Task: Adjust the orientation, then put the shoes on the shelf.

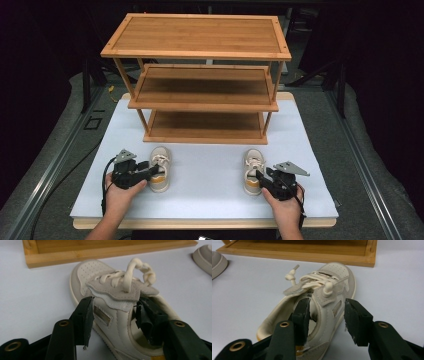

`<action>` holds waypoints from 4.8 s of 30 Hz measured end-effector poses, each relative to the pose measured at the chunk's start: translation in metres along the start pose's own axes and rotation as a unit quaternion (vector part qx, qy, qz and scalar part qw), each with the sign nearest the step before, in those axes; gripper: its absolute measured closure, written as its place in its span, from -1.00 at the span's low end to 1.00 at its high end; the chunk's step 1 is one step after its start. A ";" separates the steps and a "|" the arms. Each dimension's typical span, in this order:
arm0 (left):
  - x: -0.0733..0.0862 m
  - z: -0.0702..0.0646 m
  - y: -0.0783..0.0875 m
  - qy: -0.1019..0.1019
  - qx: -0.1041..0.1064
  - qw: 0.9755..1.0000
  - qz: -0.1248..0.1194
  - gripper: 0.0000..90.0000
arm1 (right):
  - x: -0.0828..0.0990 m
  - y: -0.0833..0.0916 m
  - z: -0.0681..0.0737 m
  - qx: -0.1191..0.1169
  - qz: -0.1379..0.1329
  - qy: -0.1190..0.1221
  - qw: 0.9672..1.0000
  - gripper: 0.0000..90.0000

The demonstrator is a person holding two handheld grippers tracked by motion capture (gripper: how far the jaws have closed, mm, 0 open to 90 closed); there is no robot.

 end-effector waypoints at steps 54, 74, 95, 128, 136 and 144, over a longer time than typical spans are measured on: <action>0.000 -0.081 -0.040 -0.028 0.080 0.996 0.032 0.28 | -0.024 -0.041 0.096 -0.051 0.004 0.000 0.999 0.53; 0.001 -0.082 -0.041 -0.029 0.085 0.995 0.033 0.26 | -0.016 -0.038 0.107 -0.110 -0.012 -0.024 0.994 0.32; 0.012 -0.078 -0.030 0.032 0.097 0.995 -0.025 0.06 | -0.014 -0.034 0.111 -0.090 -0.051 -0.023 0.994 0.11; 0.029 -0.084 -0.045 0.068 0.088 0.990 -0.089 0.14 | 0.002 -0.050 0.114 -0.076 -0.084 -0.070 0.991 0.18; 0.029 -0.084 -0.046 0.071 0.090 0.989 -0.093 0.15 | 0.002 -0.050 0.114 -0.074 -0.085 -0.073 0.991 0.19; 0.030 -0.083 -0.045 0.077 0.092 0.988 -0.094 0.17 | 0.002 -0.050 0.113 -0.080 -0.086 -0.084 0.990 0.20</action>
Point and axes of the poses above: each handheld gripper's, and its own axes: y roughly backward along the jaws, x roughly out of its underside, z roughly to its left, the point moved 3 cm from there along -y, roughly forward along the jaws, and after that the axes turned 8 degrees about y, right-handed, at the moved point
